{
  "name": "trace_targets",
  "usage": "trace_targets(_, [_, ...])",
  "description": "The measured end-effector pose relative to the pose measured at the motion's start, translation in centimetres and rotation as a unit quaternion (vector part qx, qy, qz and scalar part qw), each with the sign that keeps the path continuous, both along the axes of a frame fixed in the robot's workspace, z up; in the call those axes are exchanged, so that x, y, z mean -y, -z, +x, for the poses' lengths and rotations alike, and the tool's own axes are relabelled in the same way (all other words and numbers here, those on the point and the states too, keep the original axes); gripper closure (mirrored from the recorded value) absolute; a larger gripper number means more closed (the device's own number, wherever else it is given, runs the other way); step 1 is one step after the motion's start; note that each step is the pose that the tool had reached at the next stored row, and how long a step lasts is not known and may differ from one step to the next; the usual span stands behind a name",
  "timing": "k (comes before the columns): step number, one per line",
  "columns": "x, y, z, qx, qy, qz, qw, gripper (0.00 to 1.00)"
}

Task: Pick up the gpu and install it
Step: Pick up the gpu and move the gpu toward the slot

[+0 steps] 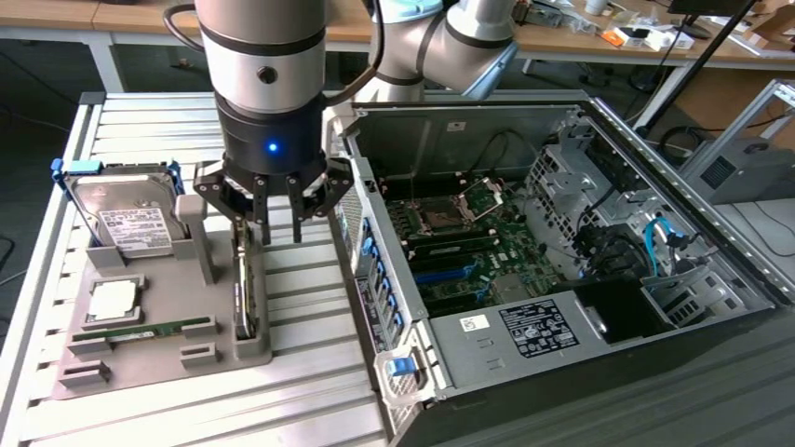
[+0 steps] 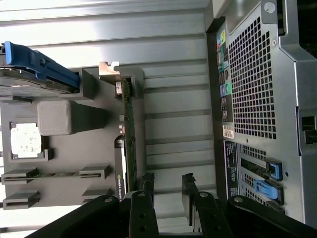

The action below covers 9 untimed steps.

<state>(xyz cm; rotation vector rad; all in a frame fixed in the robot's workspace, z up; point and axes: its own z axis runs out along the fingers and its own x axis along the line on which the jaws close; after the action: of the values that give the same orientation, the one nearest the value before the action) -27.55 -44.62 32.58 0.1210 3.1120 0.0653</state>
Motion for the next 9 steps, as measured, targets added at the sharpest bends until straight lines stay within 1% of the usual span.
trace_targets(9, [0.0,0.18,0.0,0.0,0.0,0.0,1.0,0.64])
